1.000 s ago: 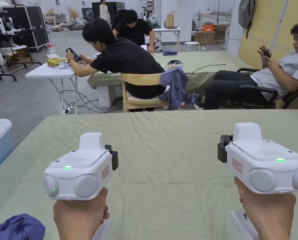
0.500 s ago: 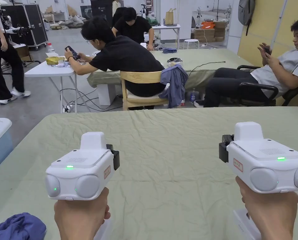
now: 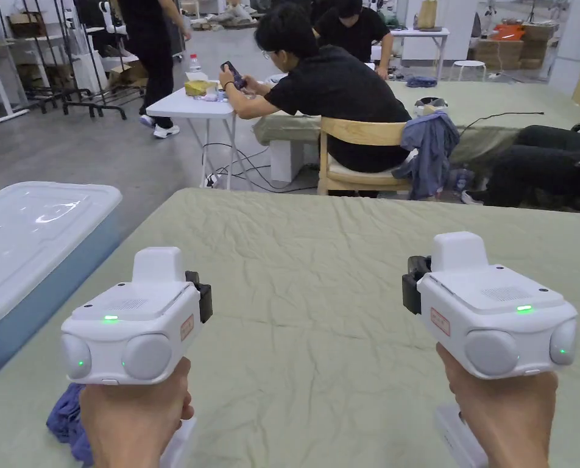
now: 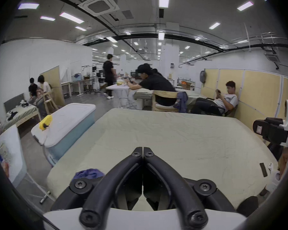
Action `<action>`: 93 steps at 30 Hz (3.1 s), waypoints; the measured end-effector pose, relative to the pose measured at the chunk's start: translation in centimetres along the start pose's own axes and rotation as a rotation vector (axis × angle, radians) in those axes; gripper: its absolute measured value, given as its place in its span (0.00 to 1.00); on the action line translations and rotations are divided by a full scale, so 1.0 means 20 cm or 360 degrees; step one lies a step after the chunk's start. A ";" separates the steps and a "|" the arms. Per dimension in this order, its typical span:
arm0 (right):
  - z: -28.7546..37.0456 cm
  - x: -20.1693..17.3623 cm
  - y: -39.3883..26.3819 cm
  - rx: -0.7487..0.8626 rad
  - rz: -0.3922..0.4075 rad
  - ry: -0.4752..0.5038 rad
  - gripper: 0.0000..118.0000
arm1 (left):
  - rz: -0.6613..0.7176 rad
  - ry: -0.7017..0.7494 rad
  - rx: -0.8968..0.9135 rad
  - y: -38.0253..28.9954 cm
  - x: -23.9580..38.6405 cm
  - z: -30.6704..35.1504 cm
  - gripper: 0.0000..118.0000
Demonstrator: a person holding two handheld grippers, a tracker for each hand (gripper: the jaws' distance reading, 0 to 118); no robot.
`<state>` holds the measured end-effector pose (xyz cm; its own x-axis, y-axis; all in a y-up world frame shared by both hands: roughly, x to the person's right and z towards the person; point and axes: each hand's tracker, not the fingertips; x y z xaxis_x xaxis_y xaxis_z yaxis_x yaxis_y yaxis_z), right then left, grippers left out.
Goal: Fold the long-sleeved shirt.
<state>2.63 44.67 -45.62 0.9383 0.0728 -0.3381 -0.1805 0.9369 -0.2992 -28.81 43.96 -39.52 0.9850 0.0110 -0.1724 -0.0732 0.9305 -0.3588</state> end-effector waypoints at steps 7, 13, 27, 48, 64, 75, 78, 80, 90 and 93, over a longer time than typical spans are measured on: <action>-0.16 -0.45 0.02 -0.0007 0.0092 0.0327 0.01 | 0.0076 0.0252 -0.0030 -0.11 -0.39 0.15 0.00; -0.22 -0.75 0.02 -0.0016 0.0178 0.0533 0.01 | 0.0136 0.0406 -0.0091 -0.21 -0.64 0.24 0.00; -0.42 -0.89 -0.13 -0.0165 0.0207 0.0595 0.01 | 0.0009 0.0214 -0.0543 -0.22 -0.79 -0.09 0.00; -0.84 -0.97 -0.45 -0.0518 0.0269 0.0613 0.01 | -0.0153 -0.0001 -0.1189 -0.69 -0.98 -0.99 0.44; -0.81 -0.91 -0.45 -0.0538 0.0234 0.0581 0.01 | 0.0169 0.0056 -0.0996 -0.75 -1.00 -0.91 0.11; -0.48 -0.64 -0.27 -0.0295 0.0114 0.0477 0.01 | 0.0135 0.0039 -0.0325 -0.10 -0.68 -0.37 0.08; -0.35 -0.51 -0.22 -0.0224 0.0092 0.0409 0.01 | 0.0011 0.0021 -0.0172 0.12 -0.52 -0.23 0.08; -0.27 -0.42 -0.20 -0.0183 0.0065 0.0365 0.01 | 0.0016 -0.0045 -0.0056 0.26 -0.42 -0.17 0.08; 0.09 0.02 -0.15 -0.0025 -0.0080 0.0106 0.01 | -0.0116 -0.0324 0.0323 0.86 0.13 0.06 0.08; 0.16 0.14 -0.17 -0.0011 -0.0128 0.0045 0.01 | -0.0160 -0.0408 0.0366 0.95 0.29 0.08 0.08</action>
<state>6.86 42.74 -42.59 0.9412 -0.0122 -0.3376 -0.1072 0.9369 -0.3328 -24.26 62.34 -45.84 0.9948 -0.0206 0.0994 0.0346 0.9894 -0.1412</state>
